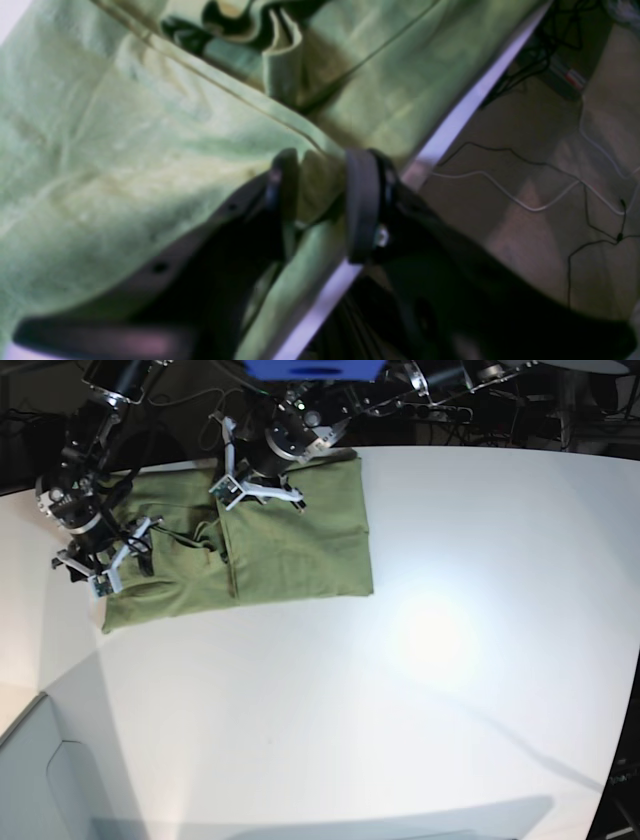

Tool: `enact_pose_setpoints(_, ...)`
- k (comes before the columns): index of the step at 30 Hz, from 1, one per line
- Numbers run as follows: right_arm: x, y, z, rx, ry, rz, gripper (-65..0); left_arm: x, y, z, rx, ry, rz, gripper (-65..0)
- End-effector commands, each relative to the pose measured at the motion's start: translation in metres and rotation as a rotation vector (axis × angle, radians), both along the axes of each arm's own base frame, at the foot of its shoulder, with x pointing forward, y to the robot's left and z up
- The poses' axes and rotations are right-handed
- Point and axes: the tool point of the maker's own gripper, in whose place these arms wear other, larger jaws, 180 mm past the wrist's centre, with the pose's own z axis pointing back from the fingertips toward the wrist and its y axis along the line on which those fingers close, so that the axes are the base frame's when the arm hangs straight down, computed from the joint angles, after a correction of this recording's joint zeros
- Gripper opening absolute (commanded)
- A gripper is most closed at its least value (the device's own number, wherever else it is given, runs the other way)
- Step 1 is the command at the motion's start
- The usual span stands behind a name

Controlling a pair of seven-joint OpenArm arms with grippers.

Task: Fold the T-shirt properly

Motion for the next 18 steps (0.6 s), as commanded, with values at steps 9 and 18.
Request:
enact_pose_setpoints(9,0.002,-0.007,0.0,0.012,-0.012,-0.004,-25.8,-0.002,-0.011,0.032,-0.086,-0.052,-0.012,-48.1)
enact_pose_setpoints(18,0.003,-0.007,-0.015,0.046,0.022,-0.014,-25.8,0.0,-0.008,0.039,-0.101,-0.07,-0.009,-47.6)
